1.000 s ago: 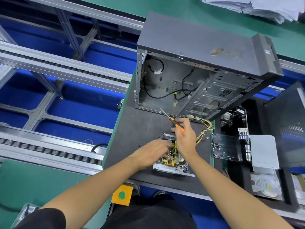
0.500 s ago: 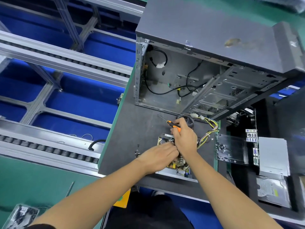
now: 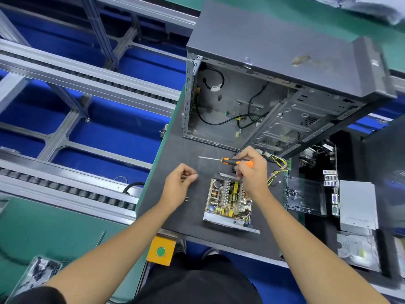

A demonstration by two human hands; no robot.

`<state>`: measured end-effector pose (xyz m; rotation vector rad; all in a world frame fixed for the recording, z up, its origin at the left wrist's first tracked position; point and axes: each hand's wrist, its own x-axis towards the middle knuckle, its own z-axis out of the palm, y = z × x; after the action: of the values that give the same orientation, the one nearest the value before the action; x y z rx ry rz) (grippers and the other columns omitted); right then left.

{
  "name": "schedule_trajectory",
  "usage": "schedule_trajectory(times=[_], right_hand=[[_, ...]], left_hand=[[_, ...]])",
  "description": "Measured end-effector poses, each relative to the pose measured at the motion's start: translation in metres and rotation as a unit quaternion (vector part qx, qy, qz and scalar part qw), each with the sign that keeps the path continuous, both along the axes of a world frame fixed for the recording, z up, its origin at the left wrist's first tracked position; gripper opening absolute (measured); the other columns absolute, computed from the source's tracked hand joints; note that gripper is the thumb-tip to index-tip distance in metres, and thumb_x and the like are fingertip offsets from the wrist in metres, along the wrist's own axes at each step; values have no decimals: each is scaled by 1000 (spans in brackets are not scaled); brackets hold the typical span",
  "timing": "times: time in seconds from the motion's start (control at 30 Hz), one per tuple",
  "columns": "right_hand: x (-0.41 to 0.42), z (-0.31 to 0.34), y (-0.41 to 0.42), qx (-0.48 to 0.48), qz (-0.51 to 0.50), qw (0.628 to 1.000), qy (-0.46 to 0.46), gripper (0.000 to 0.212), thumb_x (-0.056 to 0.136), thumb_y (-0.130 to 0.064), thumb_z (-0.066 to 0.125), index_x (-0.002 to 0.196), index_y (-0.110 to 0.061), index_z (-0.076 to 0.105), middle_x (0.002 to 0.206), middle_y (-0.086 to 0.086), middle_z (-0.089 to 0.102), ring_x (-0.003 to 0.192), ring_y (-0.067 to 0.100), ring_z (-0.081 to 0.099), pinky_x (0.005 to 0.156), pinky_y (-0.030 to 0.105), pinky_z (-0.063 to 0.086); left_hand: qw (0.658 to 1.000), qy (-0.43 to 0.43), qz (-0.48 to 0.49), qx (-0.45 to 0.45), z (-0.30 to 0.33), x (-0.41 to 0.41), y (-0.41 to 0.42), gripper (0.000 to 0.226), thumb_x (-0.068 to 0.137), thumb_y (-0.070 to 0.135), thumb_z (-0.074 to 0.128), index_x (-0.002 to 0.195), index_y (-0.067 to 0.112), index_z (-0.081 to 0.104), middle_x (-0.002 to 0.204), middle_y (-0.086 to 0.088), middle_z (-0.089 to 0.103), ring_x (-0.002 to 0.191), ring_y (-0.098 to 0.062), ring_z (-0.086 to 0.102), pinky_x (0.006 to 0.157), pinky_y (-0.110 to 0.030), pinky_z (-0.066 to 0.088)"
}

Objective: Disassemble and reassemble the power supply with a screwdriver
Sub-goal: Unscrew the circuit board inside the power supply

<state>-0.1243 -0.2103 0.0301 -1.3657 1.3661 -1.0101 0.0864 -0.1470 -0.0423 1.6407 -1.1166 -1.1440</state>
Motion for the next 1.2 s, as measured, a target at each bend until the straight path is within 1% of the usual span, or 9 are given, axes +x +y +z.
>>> schedule_trajectory(times=[0.13, 0.23, 0.4, 0.5, 0.7, 0.87, 1.0, 1.1, 1.2], right_hand=[[-2, 8, -4, 2, 35, 996, 88, 18, 64, -6, 50, 70, -22, 58, 64, 11, 61, 58, 43, 53, 50, 53, 45], [-3, 14, -5, 7, 55, 991, 124, 18, 64, -10, 51, 70, -26, 59, 70, 5, 66, 61, 41, 57, 57, 60, 51], [-4, 24, -9, 2, 77, 980, 183, 17, 64, -17, 48, 70, -28, 59, 65, 4, 66, 65, 39, 59, 59, 53, 51], [-5, 28, -10, 3, 80, 977, 200, 17, 64, -18, 48, 70, -28, 60, 66, 2, 66, 66, 37, 61, 61, 53, 51], [-5, 30, -12, -10, 103, 965, 240, 14, 64, -22, 50, 73, -28, 59, 66, -5, 66, 67, 31, 64, 64, 50, 54], [-4, 31, -12, -24, 109, 962, 250, 15, 64, -24, 49, 74, -31, 58, 66, -11, 66, 66, 27, 63, 63, 45, 54], [-4, 33, -13, -46, 131, 947, 289, 16, 64, -23, 51, 76, -33, 56, 69, -22, 64, 66, 16, 59, 61, 35, 48], [-7, 34, -14, -70, 156, 927, 333, 19, 65, -24, 51, 81, -34, 55, 71, -17, 66, 68, 11, 56, 63, 31, 44], [-9, 36, -16, -81, 172, 915, 356, 20, 66, -24, 49, 83, -30, 56, 65, -6, 67, 68, 19, 56, 67, 34, 49]], left_hand=[[999, 43, -1, -2, 2, 2, -5, 8, 92, 4, 69, 95, 8, 64, 86, -7, 70, 83, -15, 66, 79, -19, 52], [999, 44, -24, -16, 3, 2, -9, 8, 94, 3, 68, 97, 10, 65, 90, -14, 70, 88, -24, 69, 84, -26, 54], [998, 17, -59, -25, 0, 2, -16, 12, 92, 11, 71, 87, 21, 66, 84, -7, 70, 79, -12, 65, 78, -23, 50], [998, 16, -50, -27, 0, 4, -17, 16, 93, 11, 69, 85, 24, 66, 80, -1, 72, 79, -14, 68, 79, -24, 52], [996, -17, -82, -32, 2, 7, -21, 15, 90, 11, 72, 85, 25, 68, 78, 8, 71, 73, 0, 62, 72, -11, 44], [993, -36, -105, -30, 3, 8, -22, 12, 90, 10, 73, 86, 21, 69, 78, 10, 70, 70, 2, 59, 70, -9, 43], [987, -74, -138, -32, 4, 7, -25, 10, 90, 13, 74, 87, 21, 68, 78, 11, 69, 71, 3, 58, 69, -9, 42], [982, -94, -159, -32, 2, 8, -25, 8, 91, 14, 73, 89, 19, 68, 80, 11, 68, 72, 3, 58, 69, -10, 43], [979, -99, -174, -32, 0, 8, -26, 8, 92, 13, 72, 90, 20, 69, 80, 10, 69, 73, 4, 59, 69, -9, 43]])
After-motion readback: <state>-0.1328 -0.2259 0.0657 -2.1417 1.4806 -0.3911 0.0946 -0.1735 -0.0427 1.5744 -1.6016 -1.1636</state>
